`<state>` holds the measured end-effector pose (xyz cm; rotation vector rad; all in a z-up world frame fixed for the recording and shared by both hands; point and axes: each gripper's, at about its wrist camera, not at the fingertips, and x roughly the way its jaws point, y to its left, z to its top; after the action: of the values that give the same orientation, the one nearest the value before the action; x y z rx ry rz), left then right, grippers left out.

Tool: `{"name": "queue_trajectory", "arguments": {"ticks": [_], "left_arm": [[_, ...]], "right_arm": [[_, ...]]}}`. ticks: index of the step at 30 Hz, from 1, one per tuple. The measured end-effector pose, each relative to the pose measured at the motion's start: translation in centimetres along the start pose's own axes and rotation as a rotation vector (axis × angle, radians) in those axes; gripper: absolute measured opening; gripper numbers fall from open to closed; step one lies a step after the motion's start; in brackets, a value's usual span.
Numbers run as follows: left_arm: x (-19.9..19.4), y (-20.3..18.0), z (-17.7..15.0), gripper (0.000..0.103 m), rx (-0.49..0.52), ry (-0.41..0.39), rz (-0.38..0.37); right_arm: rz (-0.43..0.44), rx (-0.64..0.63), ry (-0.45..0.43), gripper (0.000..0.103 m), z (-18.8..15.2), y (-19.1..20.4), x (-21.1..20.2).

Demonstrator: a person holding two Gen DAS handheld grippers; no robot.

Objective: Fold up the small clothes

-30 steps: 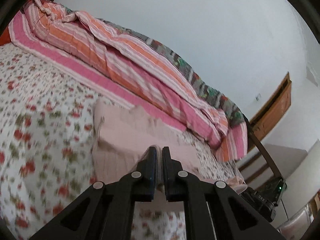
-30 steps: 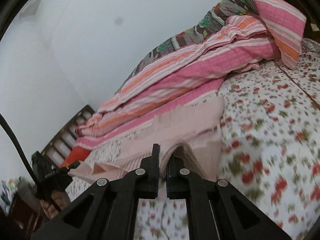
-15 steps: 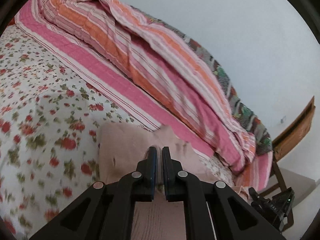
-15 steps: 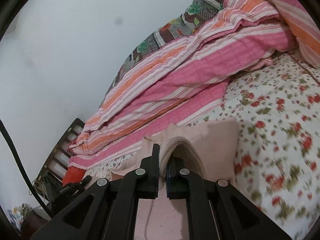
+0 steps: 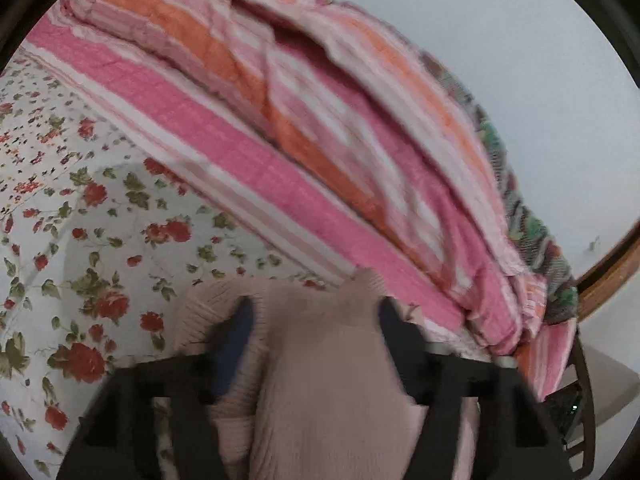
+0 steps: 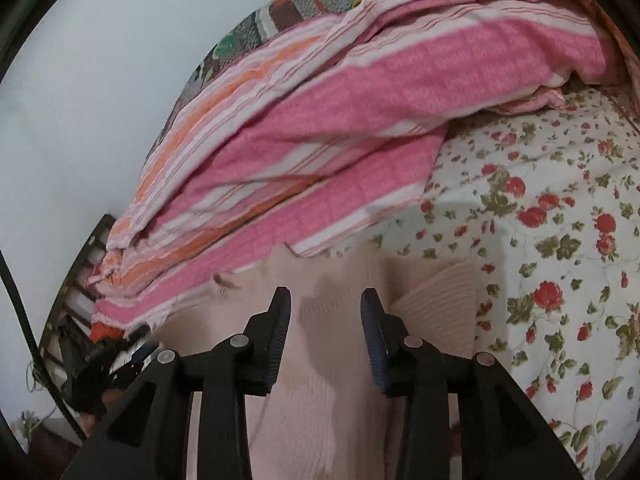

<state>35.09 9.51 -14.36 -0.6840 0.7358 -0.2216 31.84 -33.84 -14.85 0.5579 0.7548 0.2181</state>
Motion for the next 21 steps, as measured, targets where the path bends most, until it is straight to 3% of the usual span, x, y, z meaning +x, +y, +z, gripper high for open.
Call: {"name": "queue_trajectory", "arguments": {"ticks": [4,11,18,21], "left_arm": [[-1.8,-1.2,-1.0,0.067,0.079,-0.010,0.014],[-6.1,-1.7,-5.4,0.070,0.182,0.012,0.071],[-10.6,-0.3,-10.6,0.071,0.229,0.046,0.096],[-12.2,0.5,-12.7,0.072,0.218,0.059,0.062]], "right_arm": [[-0.047,-0.115,0.014,0.038,-1.8,1.3,-2.1],[-0.072,-0.208,0.054,0.045,-7.0,1.7,-7.1],[-0.062,-0.209,0.060,0.051,-11.7,1.5,-11.6],[-0.041,-0.192,0.074,0.052,-13.1,1.4,-12.0]]}}
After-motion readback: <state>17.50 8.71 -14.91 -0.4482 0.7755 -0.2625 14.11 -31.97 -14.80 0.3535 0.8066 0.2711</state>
